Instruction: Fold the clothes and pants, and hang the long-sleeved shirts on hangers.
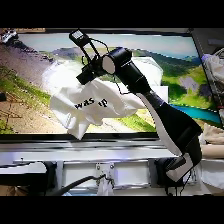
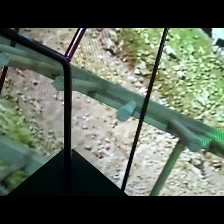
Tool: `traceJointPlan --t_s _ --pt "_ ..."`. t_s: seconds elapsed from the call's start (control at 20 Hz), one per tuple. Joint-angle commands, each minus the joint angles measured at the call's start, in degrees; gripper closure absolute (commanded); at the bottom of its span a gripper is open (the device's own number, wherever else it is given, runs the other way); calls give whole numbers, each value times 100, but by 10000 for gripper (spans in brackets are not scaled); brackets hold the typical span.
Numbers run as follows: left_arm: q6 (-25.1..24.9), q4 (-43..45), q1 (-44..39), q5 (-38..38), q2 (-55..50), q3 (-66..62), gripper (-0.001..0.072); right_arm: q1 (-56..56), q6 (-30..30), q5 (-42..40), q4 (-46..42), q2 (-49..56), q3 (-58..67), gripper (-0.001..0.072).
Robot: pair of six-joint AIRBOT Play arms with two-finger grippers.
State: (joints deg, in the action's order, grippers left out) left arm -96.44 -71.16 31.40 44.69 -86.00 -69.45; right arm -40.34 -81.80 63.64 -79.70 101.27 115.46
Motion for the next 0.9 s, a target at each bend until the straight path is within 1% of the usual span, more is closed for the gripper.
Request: traceJointPlan --t_s 0.0,0.05,0.15,0.35,0.45,0.55,0.7,0.75,0.85 --pt "0 -7 -251 -214 293 -107 693 -7 2 -52 2 4 4 682" --pt "0 -85 -376 -278 426 -229 693 -7 0 -52 2 4 7 682" --pt "-2 -592 -603 -339 697 -595 693 -4 -17 -52 -2 4 7 682" --pt "-2 -682 -1189 -341 1480 -1182 693 -4 -179 -63 -7 4 7 682" --pt "-4 -1139 -1412 -323 2061 -1279 694 -4 -275 -96 -7 4 7 682" --pt "-4 -1836 -1631 68 2756 -1276 694 0 -297 -208 -55 2 7 682" --pt "-28 -2914 -1991 1062 3893 -1001 695 0 -426 -225 -278 -2 7 682" --pt "-223 -3276 -2109 1228 4299 -772 696 0 -455 -186 -282 -7 7 682" --pt "-874 -4107 -2302 1620 5178 -254 697 -2 -476 -37 -269 -9 7 682"
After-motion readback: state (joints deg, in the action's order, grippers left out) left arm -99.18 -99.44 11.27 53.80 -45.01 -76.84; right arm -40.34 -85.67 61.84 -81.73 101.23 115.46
